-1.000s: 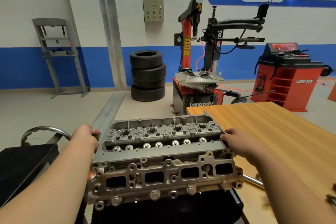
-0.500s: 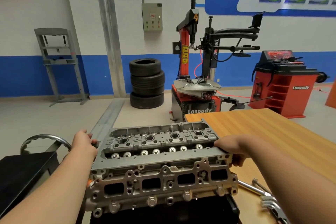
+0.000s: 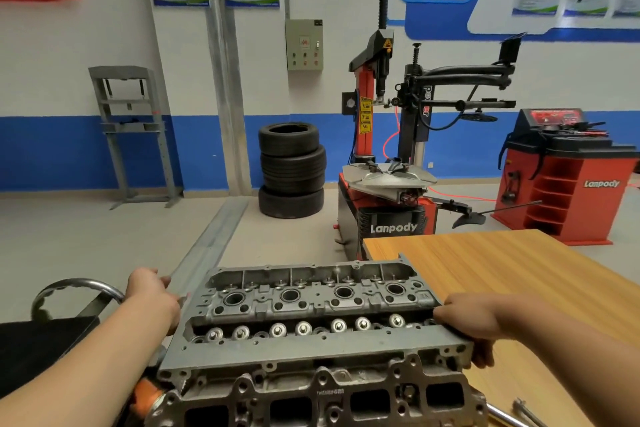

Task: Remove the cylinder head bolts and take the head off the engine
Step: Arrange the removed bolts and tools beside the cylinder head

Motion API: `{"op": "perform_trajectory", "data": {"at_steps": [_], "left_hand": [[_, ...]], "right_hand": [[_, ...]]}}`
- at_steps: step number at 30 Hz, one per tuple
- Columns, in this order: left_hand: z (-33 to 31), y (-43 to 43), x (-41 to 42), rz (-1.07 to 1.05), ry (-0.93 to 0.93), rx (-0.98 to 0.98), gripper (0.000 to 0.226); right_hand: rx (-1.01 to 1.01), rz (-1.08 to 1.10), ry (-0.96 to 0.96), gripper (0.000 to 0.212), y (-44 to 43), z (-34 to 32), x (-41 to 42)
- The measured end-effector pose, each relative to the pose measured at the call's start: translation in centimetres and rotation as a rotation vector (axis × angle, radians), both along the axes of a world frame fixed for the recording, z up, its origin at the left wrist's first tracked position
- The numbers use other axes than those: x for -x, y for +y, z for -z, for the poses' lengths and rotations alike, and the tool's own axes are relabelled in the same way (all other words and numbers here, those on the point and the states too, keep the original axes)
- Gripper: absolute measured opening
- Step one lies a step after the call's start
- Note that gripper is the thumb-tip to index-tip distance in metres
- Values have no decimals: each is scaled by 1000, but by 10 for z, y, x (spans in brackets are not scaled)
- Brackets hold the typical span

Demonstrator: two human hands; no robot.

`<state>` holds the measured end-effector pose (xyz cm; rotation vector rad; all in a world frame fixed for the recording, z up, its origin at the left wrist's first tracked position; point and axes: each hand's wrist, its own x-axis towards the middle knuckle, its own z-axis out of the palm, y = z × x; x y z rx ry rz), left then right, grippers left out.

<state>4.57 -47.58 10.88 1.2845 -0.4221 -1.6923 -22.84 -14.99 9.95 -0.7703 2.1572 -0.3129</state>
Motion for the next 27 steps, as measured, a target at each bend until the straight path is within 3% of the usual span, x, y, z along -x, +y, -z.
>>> {"op": "perform_trajectory", "data": {"at_steps": [3,6,8,14,20,24,27], "left_hand": [[-5,2,1,-12,-13,-13,18],[-8,6,1,34,-19,4,30],[-9,7,3,64,7,36,20],[-27,6,33,58,22,55,26],[-80,10,107,126,-35,84,21],[-102,31,172,198,-40,94,34],[-102,58,226,241,-37,107,28]], "right_hand": [[7,-4,-16,53,4,1,3],[19,13,-31,52,9,4,7],[9,14,-40,53,13,2,10],[19,72,-119,51,24,-11,30],[39,133,-119,57,44,-38,73],[87,237,-21,54,75,-56,111],[89,316,50,52,112,-57,145]]}}
